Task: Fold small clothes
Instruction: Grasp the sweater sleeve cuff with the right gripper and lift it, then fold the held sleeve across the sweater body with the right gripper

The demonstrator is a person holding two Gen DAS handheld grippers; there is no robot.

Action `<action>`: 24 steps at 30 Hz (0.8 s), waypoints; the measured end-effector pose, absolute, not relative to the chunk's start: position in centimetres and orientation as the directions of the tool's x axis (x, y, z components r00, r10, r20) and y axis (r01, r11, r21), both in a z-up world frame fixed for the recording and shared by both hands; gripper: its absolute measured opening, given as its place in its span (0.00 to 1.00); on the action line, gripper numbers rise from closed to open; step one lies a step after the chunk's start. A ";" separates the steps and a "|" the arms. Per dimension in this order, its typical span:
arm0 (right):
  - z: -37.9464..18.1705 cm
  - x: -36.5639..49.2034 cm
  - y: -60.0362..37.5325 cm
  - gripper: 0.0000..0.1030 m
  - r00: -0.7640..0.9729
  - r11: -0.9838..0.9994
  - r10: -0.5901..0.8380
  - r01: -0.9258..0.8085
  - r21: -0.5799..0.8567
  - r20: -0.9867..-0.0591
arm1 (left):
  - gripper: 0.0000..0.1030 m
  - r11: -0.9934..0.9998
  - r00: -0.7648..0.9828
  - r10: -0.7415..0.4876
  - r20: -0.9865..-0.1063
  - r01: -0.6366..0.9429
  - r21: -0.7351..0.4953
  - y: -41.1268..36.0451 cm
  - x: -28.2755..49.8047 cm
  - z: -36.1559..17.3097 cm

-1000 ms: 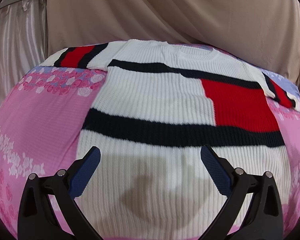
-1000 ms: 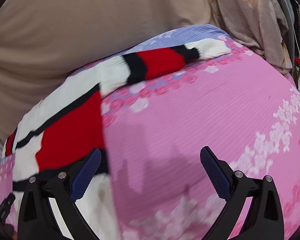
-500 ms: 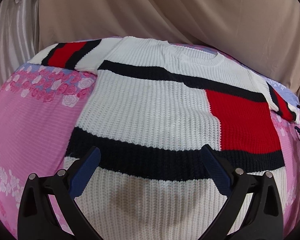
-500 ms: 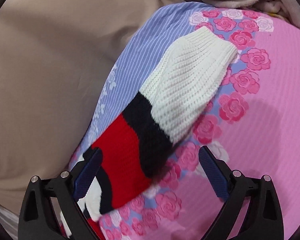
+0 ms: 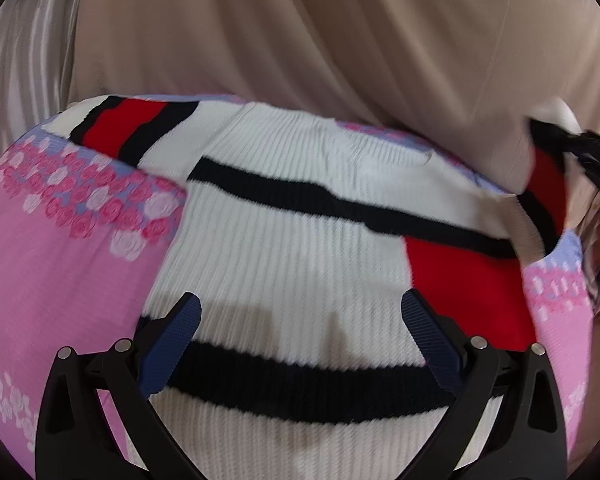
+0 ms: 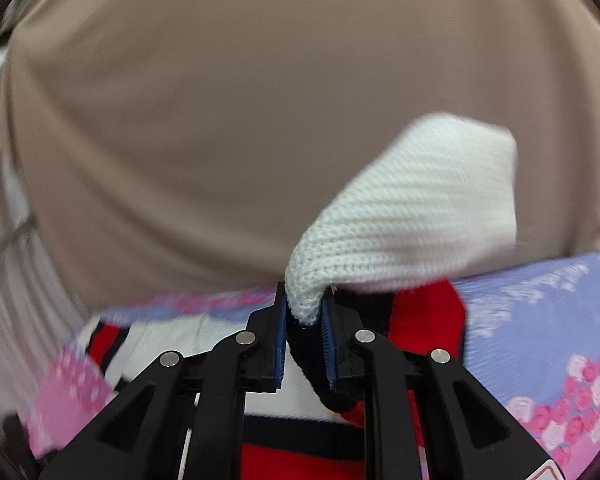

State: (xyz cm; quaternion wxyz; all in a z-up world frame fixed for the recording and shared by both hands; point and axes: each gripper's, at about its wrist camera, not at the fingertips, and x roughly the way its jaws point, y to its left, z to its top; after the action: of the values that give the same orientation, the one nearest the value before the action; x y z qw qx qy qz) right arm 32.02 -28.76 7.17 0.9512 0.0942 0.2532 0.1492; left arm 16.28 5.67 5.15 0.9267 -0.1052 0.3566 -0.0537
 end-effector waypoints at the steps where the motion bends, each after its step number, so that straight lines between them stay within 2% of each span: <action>1: 5.3 32.5 -24.5 0.20 0.788 0.932 0.361 -0.297 0.206 -0.499 | 0.95 0.967 0.740 -0.194 -0.644 0.036 -0.251 5.8 16.8 5.5; 5: -2.4 32.8 -16.5 0.22 0.673 0.927 0.328 -0.366 0.088 -0.662 | 0.95 0.945 0.709 -0.261 -0.655 0.048 -0.324 6.8 19.4 5.6; 9: -3.9 31.4 -18.6 0.24 0.671 0.948 0.293 -0.295 0.118 -0.681 | 0.95 0.935 0.669 -0.264 -0.695 0.001 -0.355 8.6 22.7 4.3; 11: -3.0 30.1 -21.8 0.37 0.711 0.964 0.258 -0.232 0.129 -0.654 | 0.95 0.925 0.635 -0.279 -0.720 -0.024 -0.380 9.5 24.9 3.2; 12: -2.5 29.5 -23.3 0.50 0.737 0.975 0.219 -0.189 0.116 -0.640 | 0.95 0.912 0.615 -0.302 -0.729 -0.036 -0.408 9.8 26.1 2.7; 13: -2.3 29.0 -24.7 0.59 0.753 0.982 0.187 -0.155 0.105 -0.630 | 0.95 0.898 0.598 -0.331 -0.730 -0.039 -0.439 10.0 27.1 2.2; 15: -1.6 29.0 -27.9 0.63 0.770 0.992 0.124 -0.075 0.104 -0.626 | 0.95 0.875 0.567 -0.364 -0.739 -0.063 -0.480 10.2 29.4 1.2; 19: -1.6 30.8 -33.0 0.64 0.745 0.986 0.050 0.070 0.153 -0.665 | 0.95 0.864 0.571 -0.382 -0.727 -0.059 -0.500 9.5 32.1 1.2; 21: -1.6 31.5 -33.6 0.65 0.723 0.975 0.100 0.068 0.214 -0.683 | 0.95 0.841 0.571 -0.418 -0.706 -0.051 -0.539 9.6 32.2 1.8; 24: -1.7 32.2 -29.6 0.65 0.684 0.955 0.271 -0.105 0.276 -0.677 | 0.95 0.799 0.600 -0.441 -0.668 -0.078 -0.597 10.9 31.0 2.2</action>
State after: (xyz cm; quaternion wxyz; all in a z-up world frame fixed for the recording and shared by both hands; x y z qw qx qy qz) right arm 32.17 -29.59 -1.68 0.9114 0.1078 0.3836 0.1032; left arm 31.04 10.90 2.20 0.8431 -0.2983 0.4343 -0.1076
